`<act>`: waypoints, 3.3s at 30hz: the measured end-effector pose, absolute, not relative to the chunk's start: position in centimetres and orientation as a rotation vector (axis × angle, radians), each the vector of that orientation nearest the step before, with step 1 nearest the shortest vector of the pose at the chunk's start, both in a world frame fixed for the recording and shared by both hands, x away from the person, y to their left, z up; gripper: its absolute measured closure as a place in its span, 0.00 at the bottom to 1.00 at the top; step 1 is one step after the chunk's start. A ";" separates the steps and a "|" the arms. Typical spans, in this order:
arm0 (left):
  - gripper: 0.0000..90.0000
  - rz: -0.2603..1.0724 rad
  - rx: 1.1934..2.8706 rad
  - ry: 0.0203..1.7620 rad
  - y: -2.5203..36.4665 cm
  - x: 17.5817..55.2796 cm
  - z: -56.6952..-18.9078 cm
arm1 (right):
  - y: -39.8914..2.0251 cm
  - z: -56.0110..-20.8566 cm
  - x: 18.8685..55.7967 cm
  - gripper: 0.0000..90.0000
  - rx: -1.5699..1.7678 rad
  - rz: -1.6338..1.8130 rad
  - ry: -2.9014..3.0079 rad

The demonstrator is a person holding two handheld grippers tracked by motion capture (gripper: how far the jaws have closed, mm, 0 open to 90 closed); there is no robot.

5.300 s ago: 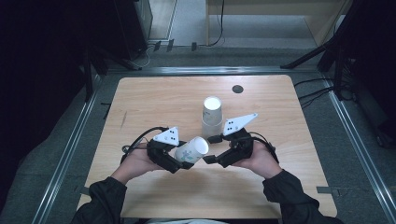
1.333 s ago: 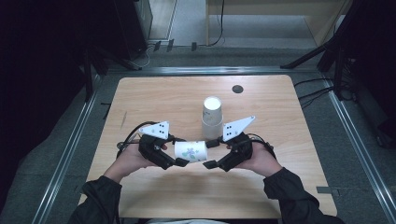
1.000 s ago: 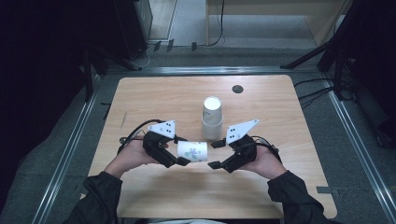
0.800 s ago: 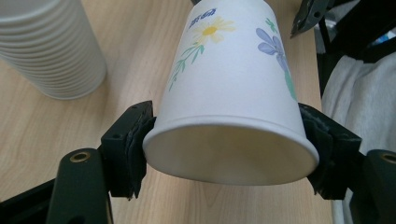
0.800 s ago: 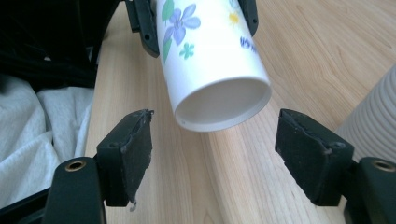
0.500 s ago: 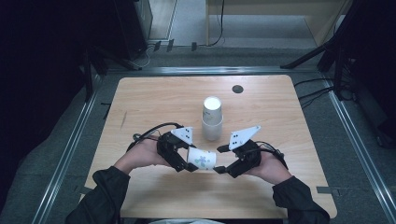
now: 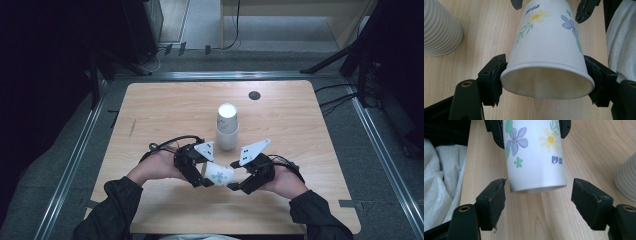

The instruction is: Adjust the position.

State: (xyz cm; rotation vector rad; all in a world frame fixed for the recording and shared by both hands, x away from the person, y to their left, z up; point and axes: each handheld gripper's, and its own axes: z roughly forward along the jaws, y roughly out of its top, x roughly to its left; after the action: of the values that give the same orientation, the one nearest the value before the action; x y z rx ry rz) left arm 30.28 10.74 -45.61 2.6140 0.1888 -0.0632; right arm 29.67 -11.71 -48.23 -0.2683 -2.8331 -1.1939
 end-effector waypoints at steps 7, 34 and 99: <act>0.30 -0.093 2.621 0.173 10.1 30.0 -45.7 | -10.7 -48.9 29.5 0.31 -0.223 -1.151 -2.845; 0.14 -0.013 2.431 0.242 12.3 30.6 -44.6 | -11.4 -47.2 29.8 0.39 -0.203 -1.268 -2.852; 0.29 -0.009 2.220 0.364 14.4 29.5 -43.1 | -11.0 -46.1 31.3 0.29 -0.223 -1.357 -2.700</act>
State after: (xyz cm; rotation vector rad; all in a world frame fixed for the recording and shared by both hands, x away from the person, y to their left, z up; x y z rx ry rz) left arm 29.53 14.39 -43.11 2.2204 0.3638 -0.0087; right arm 31.30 -11.03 -46.07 -0.2230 -2.7000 -1.3570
